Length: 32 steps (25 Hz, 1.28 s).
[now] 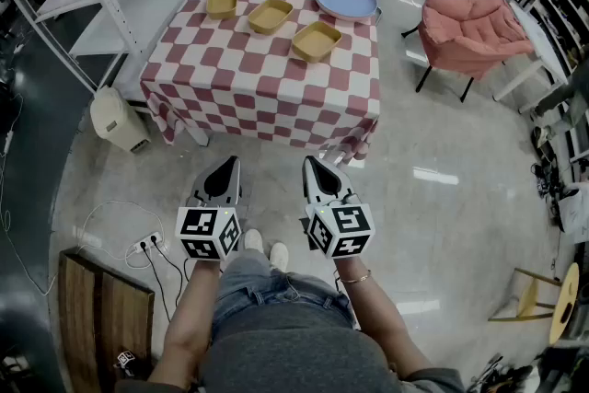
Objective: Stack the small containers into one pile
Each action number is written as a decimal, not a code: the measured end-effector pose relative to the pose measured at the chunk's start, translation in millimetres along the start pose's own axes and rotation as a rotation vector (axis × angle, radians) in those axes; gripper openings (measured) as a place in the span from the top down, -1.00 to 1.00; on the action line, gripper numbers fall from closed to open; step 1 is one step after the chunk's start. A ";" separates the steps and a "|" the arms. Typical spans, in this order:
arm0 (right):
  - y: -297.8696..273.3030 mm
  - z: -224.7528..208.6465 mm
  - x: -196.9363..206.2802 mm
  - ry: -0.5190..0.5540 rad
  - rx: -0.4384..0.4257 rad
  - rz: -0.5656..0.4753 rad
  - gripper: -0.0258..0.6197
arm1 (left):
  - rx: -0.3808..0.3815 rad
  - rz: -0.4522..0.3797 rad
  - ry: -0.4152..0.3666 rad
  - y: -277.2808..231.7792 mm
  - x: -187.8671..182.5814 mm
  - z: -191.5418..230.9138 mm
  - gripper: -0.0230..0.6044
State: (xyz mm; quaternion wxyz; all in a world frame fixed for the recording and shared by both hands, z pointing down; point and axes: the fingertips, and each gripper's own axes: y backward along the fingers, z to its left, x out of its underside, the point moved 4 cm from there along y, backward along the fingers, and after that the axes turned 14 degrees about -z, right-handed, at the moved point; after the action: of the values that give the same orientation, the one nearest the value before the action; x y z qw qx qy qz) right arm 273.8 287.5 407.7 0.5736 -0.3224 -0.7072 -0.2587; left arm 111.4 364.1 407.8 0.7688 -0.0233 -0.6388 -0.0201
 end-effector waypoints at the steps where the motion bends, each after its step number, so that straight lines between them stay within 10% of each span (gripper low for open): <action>1: -1.2 0.0 -0.2 -0.002 -0.002 -0.003 0.90 | -0.001 0.000 0.000 -0.3 0.0 0.5 0.88; 32: -67.9 -14.8 4.0 -0.056 -0.015 0.010 0.89 | -0.042 -0.004 0.015 -51.9 -2.2 44.5 0.87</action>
State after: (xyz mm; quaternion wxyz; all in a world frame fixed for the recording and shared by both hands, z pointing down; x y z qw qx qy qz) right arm 231.7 232.5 414.9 0.5526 -0.3375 -0.7192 -0.2519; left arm 64.2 315.0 414.3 0.7730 -0.0382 -0.6323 -0.0352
